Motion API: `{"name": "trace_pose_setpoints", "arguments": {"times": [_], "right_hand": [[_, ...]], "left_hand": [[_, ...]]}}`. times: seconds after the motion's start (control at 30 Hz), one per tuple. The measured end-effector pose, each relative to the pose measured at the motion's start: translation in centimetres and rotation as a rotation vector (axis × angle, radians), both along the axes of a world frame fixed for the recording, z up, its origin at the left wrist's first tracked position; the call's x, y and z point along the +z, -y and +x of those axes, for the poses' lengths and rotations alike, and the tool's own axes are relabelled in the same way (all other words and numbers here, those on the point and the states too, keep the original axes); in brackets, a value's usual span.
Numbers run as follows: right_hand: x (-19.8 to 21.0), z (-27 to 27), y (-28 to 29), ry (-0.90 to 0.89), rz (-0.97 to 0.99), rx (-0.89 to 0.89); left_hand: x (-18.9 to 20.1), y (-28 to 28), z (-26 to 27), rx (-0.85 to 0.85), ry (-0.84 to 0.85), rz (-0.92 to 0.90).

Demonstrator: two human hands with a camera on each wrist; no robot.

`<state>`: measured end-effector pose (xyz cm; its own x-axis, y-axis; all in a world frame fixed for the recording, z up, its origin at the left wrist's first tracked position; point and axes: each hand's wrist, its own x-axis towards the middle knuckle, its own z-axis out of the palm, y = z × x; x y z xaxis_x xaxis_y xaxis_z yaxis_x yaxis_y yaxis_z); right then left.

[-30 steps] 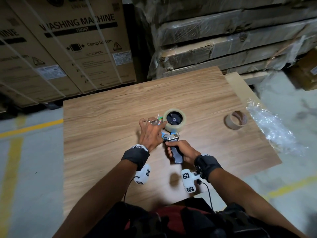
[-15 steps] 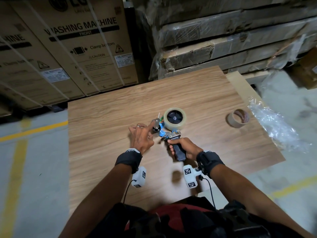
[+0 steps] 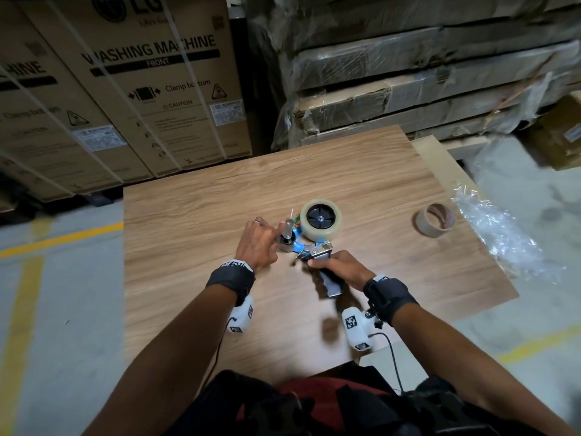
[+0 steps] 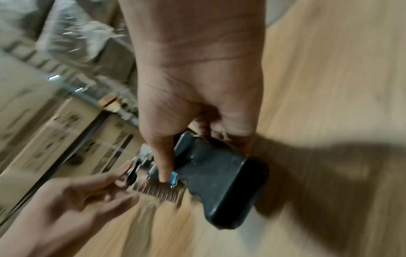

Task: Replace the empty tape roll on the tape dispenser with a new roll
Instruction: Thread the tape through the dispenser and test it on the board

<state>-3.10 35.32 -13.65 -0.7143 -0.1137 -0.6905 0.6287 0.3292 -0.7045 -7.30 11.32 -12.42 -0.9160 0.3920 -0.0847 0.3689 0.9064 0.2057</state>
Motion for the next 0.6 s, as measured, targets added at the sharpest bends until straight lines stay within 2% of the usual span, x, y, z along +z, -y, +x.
{"name": "trace_pose_setpoints", "arguments": {"times": [0.07, 0.27, 0.33, 0.5, 0.6], "right_hand": [[0.6, -0.5, -0.5, -0.184, 0.356, 0.151], [4.5, -2.3, -1.0, -0.455, 0.892, 0.454], [5.7, -2.7, -0.1, -0.564, 0.907, 0.564], [5.7, -2.6, 2.8, -0.813, 0.633, 0.774], [4.5, -2.6, 3.9, -0.905, 0.65, 0.868]], "left_hand": [[0.0, 0.1, 0.1, 0.027, 0.017, 0.038], [0.2, 0.1, 0.3, 0.063, 0.004, 0.075], [0.4, 0.0, 0.2, 0.075, 0.003, 0.078], [0.5, -0.1, 0.0, 0.092, -0.002, 0.078], [0.3, 0.1, 0.1, 0.105, -0.008, 0.085]]}}
